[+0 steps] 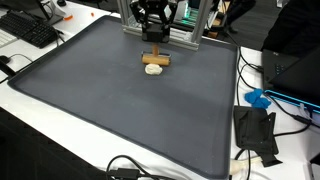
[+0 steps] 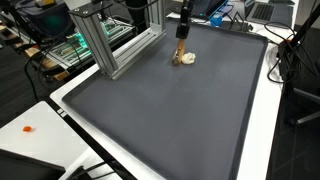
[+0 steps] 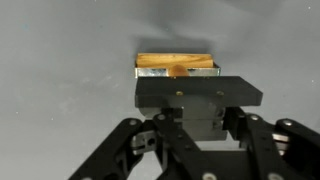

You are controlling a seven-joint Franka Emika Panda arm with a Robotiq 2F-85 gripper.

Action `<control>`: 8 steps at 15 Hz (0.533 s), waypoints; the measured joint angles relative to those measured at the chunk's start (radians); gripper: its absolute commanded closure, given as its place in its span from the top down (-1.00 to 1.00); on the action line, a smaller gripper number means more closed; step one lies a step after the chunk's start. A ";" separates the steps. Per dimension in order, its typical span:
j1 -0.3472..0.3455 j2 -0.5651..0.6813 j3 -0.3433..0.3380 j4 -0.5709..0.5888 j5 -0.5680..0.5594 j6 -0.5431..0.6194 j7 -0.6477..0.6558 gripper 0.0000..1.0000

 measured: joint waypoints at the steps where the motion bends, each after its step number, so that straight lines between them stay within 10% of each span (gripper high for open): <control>1: 0.000 -0.003 0.000 -0.001 0.000 -0.001 -0.002 -0.56; 8: -0.001 -0.019 -0.002 -0.014 0.000 -0.006 -0.010 -0.56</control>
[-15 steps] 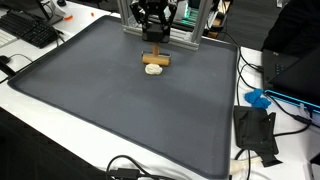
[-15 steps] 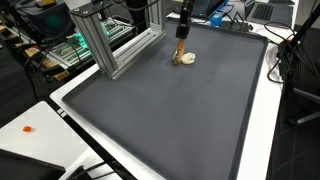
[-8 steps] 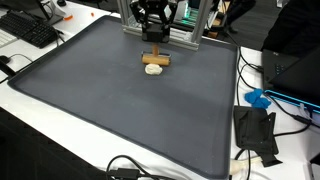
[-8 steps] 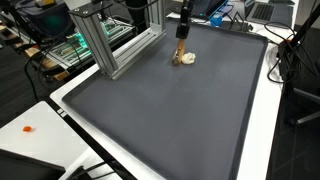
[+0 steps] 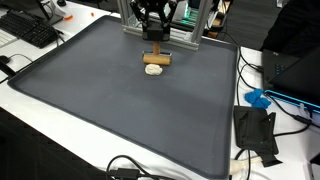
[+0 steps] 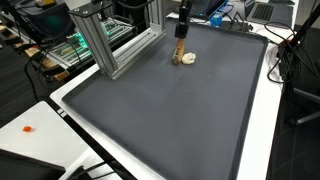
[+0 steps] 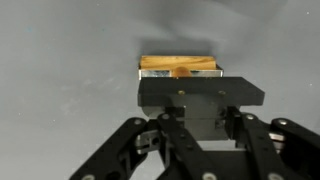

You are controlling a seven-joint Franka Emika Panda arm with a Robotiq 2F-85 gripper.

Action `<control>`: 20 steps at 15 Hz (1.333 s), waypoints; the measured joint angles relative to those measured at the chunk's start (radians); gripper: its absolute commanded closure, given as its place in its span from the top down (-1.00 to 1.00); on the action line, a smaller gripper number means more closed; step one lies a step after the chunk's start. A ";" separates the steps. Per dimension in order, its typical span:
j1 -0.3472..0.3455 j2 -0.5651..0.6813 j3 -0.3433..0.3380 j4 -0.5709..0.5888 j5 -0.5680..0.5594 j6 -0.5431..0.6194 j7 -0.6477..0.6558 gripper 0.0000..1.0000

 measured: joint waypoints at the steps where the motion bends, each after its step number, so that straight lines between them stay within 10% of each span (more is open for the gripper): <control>1: 0.000 -0.003 -0.001 0.000 0.000 -0.001 0.000 -0.56; 20: 0.000 -0.019 -0.001 -0.014 0.014 0.117 -0.176 -0.56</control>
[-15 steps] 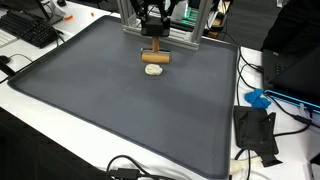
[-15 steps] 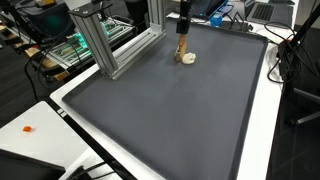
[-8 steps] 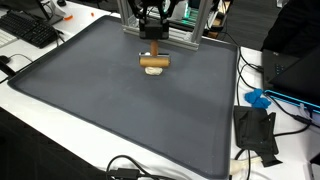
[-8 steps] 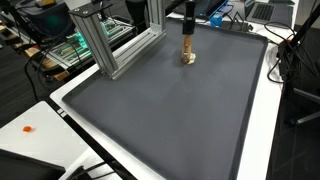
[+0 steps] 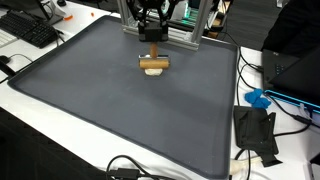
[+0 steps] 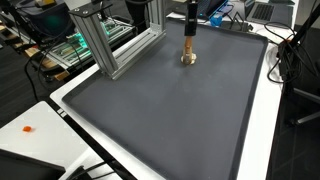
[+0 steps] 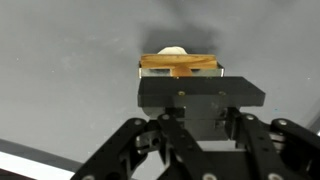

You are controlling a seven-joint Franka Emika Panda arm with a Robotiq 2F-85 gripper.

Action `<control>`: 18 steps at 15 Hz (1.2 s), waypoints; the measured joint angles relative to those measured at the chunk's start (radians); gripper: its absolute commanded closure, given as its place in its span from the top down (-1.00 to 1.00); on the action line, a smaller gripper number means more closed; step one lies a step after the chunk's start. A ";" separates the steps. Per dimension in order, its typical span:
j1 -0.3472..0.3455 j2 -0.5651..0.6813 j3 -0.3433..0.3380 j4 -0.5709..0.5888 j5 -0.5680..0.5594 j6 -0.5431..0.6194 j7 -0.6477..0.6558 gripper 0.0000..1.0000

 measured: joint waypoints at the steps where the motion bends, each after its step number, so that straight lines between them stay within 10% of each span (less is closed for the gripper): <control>1: 0.000 0.000 0.000 -0.001 0.006 0.004 -0.006 -0.56; 18: 0.001 -0.001 0.012 -0.043 0.033 0.128 -0.045 -0.56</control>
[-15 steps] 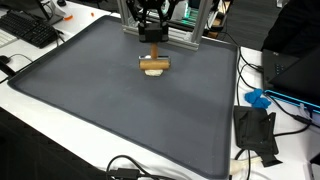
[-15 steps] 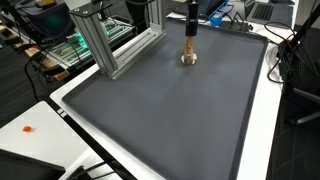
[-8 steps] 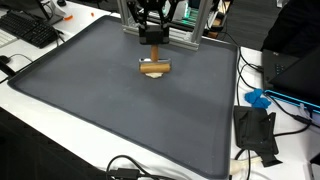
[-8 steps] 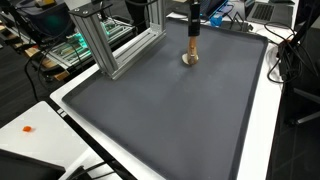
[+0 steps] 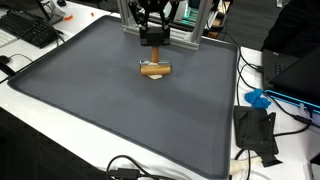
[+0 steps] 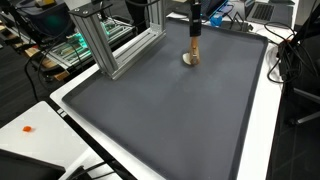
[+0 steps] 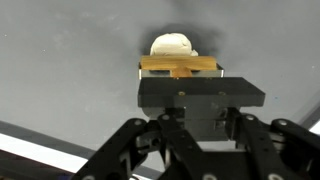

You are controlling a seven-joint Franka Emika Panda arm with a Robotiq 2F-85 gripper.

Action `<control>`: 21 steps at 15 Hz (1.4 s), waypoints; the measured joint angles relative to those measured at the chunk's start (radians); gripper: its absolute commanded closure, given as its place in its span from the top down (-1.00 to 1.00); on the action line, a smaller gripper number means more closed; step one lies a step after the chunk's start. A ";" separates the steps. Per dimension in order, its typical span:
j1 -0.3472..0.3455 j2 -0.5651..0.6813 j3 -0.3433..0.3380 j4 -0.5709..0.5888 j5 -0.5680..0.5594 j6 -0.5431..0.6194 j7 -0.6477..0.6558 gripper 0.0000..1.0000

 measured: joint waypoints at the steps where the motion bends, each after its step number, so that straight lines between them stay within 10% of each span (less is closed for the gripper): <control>1: 0.000 0.000 0.000 0.000 -0.009 -0.001 0.000 -0.56; 21: 0.009 -0.010 0.005 0.013 -0.127 -0.111 -0.040 -0.56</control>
